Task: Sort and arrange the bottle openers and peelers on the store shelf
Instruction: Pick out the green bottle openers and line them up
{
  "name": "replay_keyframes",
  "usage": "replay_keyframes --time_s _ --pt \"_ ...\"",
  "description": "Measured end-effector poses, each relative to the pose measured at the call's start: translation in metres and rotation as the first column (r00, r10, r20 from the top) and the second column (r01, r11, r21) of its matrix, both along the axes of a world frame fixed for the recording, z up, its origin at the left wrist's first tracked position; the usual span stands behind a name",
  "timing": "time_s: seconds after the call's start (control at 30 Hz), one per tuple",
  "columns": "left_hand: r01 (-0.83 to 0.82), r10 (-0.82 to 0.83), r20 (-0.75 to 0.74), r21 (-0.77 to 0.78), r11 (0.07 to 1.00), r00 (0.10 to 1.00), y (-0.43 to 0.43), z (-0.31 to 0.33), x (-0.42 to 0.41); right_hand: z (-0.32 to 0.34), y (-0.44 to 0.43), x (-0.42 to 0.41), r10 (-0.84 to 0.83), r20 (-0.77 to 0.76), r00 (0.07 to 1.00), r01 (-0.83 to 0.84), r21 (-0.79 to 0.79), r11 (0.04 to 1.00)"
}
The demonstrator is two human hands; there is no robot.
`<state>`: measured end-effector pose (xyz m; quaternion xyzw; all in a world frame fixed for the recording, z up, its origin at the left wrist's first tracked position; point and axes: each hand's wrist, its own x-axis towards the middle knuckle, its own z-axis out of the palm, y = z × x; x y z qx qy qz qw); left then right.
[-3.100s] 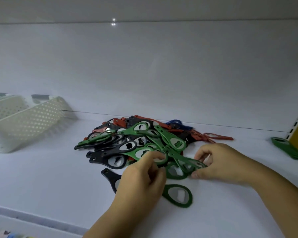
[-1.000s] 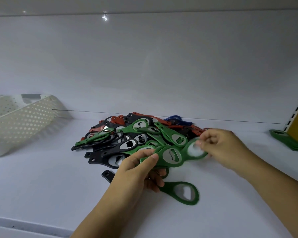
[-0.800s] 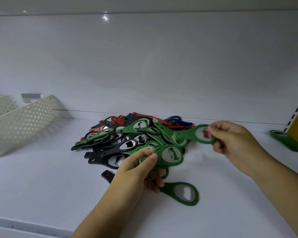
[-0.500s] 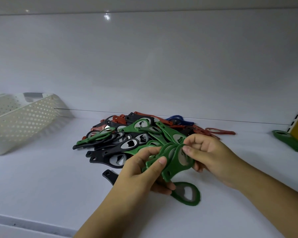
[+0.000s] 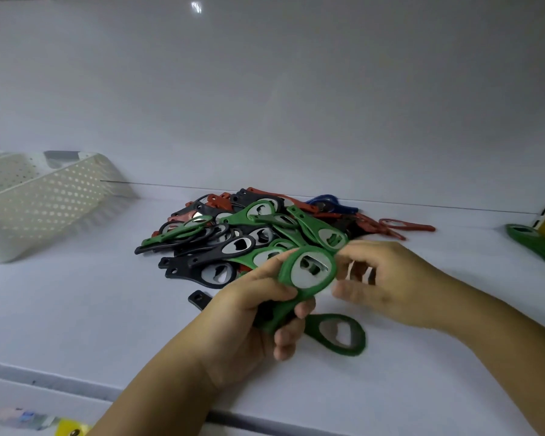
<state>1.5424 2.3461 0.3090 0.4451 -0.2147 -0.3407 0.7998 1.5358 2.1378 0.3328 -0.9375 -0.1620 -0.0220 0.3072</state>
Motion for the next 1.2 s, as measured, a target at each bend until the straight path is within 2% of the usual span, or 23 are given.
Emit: replay_keyframes --time_s 0.07,0.13,0.2,0.27,0.37,0.4,0.5,0.57,0.63,0.73,0.8,0.87,0.93,1.0,1.07,1.2 --pt "-0.047 0.047 -0.017 -0.004 0.999 0.999 0.000 0.000 0.000 0.002 -0.004 -0.005 0.010 -0.137 0.991 -0.043 -0.235 0.971" --pt "-0.095 0.095 -0.008 0.001 0.995 0.995 -0.001 0.000 -0.001 0.002 -0.004 -0.009 0.049 -0.226 0.973 -0.119 -0.307 0.944" --pt "-0.125 0.125 0.003 -0.011 0.992 0.992 -0.002 0.002 -0.001 0.002 -0.003 -0.008 0.050 -0.230 0.972 -0.123 -0.315 0.941" --pt "-0.136 0.136 -0.002 -0.037 0.990 0.991 -0.001 0.004 -0.003 0.000 -0.002 -0.007 0.034 -0.264 0.964 -0.099 -0.237 0.966" --pt "-0.136 0.136 -0.011 -0.054 0.989 0.991 0.000 0.007 -0.005 -0.001 -0.007 -0.005 0.045 -0.337 0.940 -0.035 0.037 0.999" --pt "-0.132 0.132 -0.002 -0.053 0.990 0.991 0.000 0.008 -0.006 -0.001 -0.009 -0.004 0.031 -0.326 0.945 -0.007 0.073 0.997" --pt "-0.125 0.126 0.010 -0.065 0.990 0.992 0.001 0.009 -0.008 0.004 -0.020 0.004 -0.040 -0.114 0.993 0.045 0.040 0.998" --pt "-0.120 0.121 0.006 -0.072 0.990 0.993 0.000 0.011 -0.011 0.010 -0.026 0.006 -0.056 -0.004 0.998 0.056 0.137 0.989" --pt "-0.122 0.123 0.025 -0.022 0.992 0.992 -0.004 0.012 -0.012 0.015 -0.030 0.005 -0.056 0.052 0.997 0.035 0.330 0.943" --pt "-0.221 0.195 0.160 0.168 0.961 0.968 -0.024 0.015 -0.009 0.017 -0.037 0.005 -0.024 0.033 0.999 -0.004 0.657 0.754" --pt "-0.321 0.258 0.284 0.204 0.925 0.923 -0.042 0.023 -0.002 0.018 -0.038 0.008 -0.007 -0.001 1.000 0.005 0.757 0.654" --pt "-0.356 0.286 0.334 0.172 0.919 0.898 -0.065 0.033 0.011 0.019 -0.042 0.010 -0.070 0.009 0.998 0.038 0.770 0.637" --pt "-0.255 0.188 0.313 0.190 0.948 0.931 -0.092 0.038 0.026 0.020 -0.048 0.011 -0.143 0.040 0.989 0.066 0.740 0.670" --pt "-0.105 0.035 0.271 0.249 0.963 0.962 -0.114 0.036 0.036 0.019 -0.052 0.011 -0.188 0.056 0.981 0.082 0.754 0.652" --pt "-0.003 -0.050 0.213 0.240 0.971 0.976 -0.128 0.029 0.037 0.017 -0.056 0.012 -0.243 0.057 0.968 0.114 0.765 0.633" --pt "0.062 -0.090 0.140 0.193 0.979 0.986 -0.126 0.013 0.042 0.007 -0.055 0.019 -0.308 0.116 0.944 0.160 0.656 0.738"
